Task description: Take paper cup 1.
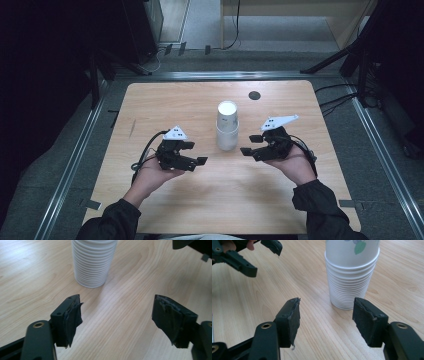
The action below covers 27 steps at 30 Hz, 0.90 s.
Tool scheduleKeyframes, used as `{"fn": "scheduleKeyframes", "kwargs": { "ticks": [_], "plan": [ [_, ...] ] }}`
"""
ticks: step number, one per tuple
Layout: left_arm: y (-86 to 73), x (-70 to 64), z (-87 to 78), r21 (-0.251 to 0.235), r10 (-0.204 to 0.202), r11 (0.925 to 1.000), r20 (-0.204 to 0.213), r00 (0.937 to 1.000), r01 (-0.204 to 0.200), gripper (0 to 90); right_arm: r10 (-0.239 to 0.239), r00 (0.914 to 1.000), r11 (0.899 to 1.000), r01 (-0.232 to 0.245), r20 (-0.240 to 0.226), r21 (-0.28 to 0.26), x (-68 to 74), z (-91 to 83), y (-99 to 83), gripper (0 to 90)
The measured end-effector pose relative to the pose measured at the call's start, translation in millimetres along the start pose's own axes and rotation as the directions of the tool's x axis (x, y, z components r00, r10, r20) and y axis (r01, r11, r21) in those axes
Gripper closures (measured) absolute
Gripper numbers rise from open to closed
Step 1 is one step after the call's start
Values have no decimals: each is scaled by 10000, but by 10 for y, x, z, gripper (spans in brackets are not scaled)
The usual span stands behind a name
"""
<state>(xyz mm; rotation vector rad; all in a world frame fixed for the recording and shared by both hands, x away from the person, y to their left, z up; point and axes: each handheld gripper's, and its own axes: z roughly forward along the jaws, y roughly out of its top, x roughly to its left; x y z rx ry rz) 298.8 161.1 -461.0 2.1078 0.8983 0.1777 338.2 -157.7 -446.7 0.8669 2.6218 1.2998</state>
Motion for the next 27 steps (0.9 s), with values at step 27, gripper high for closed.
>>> {"fn": "scheduleKeyframes", "kwargs": {
  "ticks": [27],
  "plan": [
    [-89, -9, -4, 619, 603, 9961, 349, 9976, -623, 202, -1293, 9889, 9866, 1357, -732, 910, -222, 42, 442, 321]
  ]
}}
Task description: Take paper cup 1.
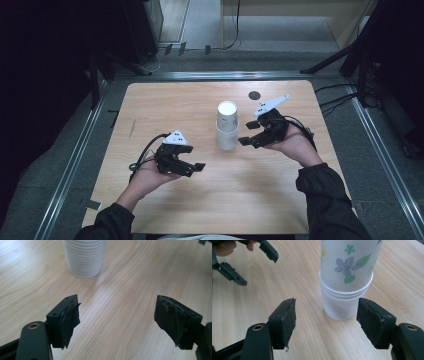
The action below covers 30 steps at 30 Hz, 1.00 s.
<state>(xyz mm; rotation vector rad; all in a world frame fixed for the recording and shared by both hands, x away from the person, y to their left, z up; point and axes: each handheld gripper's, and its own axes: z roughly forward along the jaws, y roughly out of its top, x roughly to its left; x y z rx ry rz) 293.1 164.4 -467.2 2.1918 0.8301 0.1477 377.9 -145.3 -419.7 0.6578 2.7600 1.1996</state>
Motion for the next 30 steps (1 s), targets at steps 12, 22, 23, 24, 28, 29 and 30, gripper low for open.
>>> {"fn": "scheduleKeyframes", "kwargs": {
  "ticks": [12, 22, 23, 24, 28, 29, 30],
  "plan": [
    [-22, 12, -41, 56, -198, 9998, 358, 9992, 196, 143, -471, 9989, 9966, 466, 48, 686, -120, 81, 301, 307],
    [-69, -41, -80, 136, -300, 9995, 493, 9983, 293, 144, -686, 9976, 9903, 688, -57, 1209, -182, 164, 566, 275],
    [-72, -44, -82, 133, -344, 9993, 495, 9982, 338, 144, -725, 9974, 9895, 720, -5, 1254, -185, 181, 593, 266],
    [-75, -45, -87, 159, -388, 9992, 504, 9980, 380, 144, -823, 9966, 9885, 813, 29, 1273, -190, 198, 619, 265],
    [-87, -47, -86, 181, -306, 9994, 552, 9980, 297, 143, -917, 9958, 9838, 908, -14, 1544, -190, 280, 705, 254],
    [-88, -48, -83, 218, -276, 9994, 548, 9981, 264, 143, -967, 9953, 9807, 947, 33, 1712, -190, 313, 729, 253],
    [-89, -48, -81, 260, -268, 9993, 537, 9982, 255, 144, -965, 9953, 9792, 940, 51, 1800, -186, 327, 740, 252]
  ]
}}
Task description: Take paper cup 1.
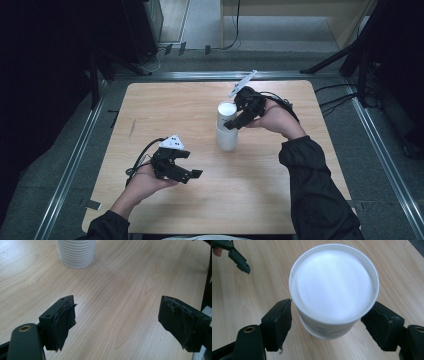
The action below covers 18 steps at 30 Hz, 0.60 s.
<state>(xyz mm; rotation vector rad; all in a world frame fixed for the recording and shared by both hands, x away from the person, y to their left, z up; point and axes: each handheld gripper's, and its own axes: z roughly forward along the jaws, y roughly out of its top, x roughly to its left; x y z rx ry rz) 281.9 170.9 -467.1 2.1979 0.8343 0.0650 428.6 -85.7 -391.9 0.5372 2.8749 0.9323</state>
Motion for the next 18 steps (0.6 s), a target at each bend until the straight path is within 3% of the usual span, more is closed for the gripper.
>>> {"fn": "scheduleKeyframes", "kwargs": {
  "ticks": [6, 11, 18],
  "plan": [
    [5, -5, 20, 83, 84, 9999, 15, 10000, -84, 144, -99, 9998, 9999, 99, 168, 17, -9, 67, 86, 238],
    [5, -6, 21, 75, 107, 9999, 41, 9999, -108, 144, 306, 9992, 9992, -300, 239, -267, -16, 50, 134, 289],
    [8, -6, 17, 34, 101, 9999, 68, 9999, -101, 143, 109, 9994, 9996, -100, 340, -264, 13, 33, 148, 311]
  ]
}}
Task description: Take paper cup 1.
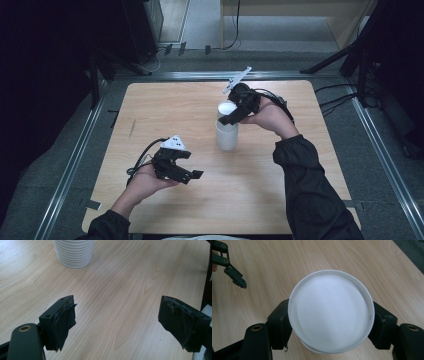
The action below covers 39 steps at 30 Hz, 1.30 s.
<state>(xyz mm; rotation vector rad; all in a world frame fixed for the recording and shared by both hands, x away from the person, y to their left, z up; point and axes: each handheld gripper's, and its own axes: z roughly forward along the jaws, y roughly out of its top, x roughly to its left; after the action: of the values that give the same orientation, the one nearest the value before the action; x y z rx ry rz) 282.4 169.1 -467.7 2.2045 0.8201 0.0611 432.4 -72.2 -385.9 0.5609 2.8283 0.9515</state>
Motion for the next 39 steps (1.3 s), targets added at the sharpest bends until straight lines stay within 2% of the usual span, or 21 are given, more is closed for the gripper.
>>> {"fn": "scheduleKeyframes", "kwargs": {
  "ticks": [10, 17, 18, 19, 25, 29, 31, 34, 39],
  "plan": [
    [5, -5, 5, 49, 45, 10000, 43, 10000, -46, 144, -58, 10000, 9993, 60, 52, -379, 36, -138, 30, 310],
    [8, -3, 5, 17, 25, 10000, -8, 10000, -25, 144, 36, 10000, 9988, -35, 15, -479, 28, -134, 21, 279],
    [14, 4, 10, -15, -1, 10000, -7, 10000, 1, 144, 24, 10000, 9986, -20, 62, -520, 30, -138, 24, 282],
    [20, 10, 18, -64, -44, 10000, -12, 10000, 44, 144, 45, 10000, 9986, -41, 62, -527, 32, -142, 26, 322],
    [125, 102, 120, -329, -133, 9994, -219, 9997, 126, 145, 55, 9998, 9982, -43, 195, -599, 28, -159, 28, 346],
    [258, 204, 233, -468, -154, 9988, -404, 9991, 135, 144, 136, 9997, 9978, -123, 199, -644, 34, -183, 31, 346],
    [327, 257, 280, -577, -285, 9980, -335, 9990, 266, 145, 151, 9996, 9975, -136, 224, -690, 35, -206, 36, 347],
    [399, 286, 318, -732, -266, 9970, -308, 9992, 243, 146, 187, 9996, 9975, -170, 230, -692, 45, -235, 70, 349],
    [425, 276, 315, -732, -96, 9973, -137, 9999, 86, 149, 80, 9996, 9986, -66, 266, -532, 74, -342, 162, 351]
  ]
}}
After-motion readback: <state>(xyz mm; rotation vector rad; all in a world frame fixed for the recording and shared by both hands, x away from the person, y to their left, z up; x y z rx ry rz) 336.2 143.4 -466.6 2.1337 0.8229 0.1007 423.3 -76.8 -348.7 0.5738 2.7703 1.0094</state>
